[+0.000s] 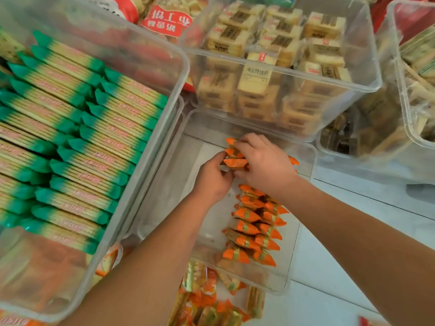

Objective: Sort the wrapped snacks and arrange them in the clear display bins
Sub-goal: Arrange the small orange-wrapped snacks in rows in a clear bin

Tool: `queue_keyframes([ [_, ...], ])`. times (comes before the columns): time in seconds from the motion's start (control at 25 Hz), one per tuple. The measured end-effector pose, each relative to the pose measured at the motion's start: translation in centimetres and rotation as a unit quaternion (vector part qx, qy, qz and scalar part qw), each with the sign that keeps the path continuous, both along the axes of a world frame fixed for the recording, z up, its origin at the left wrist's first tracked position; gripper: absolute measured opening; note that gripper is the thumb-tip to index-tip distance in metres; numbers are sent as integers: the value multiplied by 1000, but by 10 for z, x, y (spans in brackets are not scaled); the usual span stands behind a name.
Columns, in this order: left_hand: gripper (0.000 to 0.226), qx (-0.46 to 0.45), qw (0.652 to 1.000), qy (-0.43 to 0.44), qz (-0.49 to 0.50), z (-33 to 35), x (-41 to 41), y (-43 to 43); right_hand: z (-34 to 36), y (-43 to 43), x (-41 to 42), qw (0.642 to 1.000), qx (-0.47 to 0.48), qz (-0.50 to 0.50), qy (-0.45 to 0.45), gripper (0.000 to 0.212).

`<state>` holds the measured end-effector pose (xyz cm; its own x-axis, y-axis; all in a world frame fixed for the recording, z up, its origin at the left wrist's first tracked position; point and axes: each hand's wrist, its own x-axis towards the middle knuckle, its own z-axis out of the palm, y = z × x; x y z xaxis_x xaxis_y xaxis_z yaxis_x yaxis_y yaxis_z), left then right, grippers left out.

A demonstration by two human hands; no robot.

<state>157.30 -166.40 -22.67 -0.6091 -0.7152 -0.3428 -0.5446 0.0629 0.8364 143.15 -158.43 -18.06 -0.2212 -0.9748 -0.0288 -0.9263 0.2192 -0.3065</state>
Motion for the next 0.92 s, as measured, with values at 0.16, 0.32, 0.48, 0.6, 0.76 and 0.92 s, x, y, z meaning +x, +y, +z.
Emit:
queue_keyframes([
  [0.16,44,18,999,29,20,-2,-10,-3,24,35,-16,989,-123,-62,-45,37],
  [0.32,57,23,997,57,-44,-6,-12,-1,34,71,-18,979,-156,-111,-65,26],
  [0.48,53,52,996,48,-59,-8,-12,-4,31,92,-3,972,-154,-148,-98,25],
  [0.6,40,48,995,32,-77,-11,-11,-1,27,103,4,967,-161,-162,-116,25],
  [0.76,33,46,996,8,-80,-19,-9,7,29,111,10,964,-173,-162,-120,24],
  [0.92,37,37,999,29,-23,-19,-3,8,37,114,13,961,-184,-162,-125,23],
])
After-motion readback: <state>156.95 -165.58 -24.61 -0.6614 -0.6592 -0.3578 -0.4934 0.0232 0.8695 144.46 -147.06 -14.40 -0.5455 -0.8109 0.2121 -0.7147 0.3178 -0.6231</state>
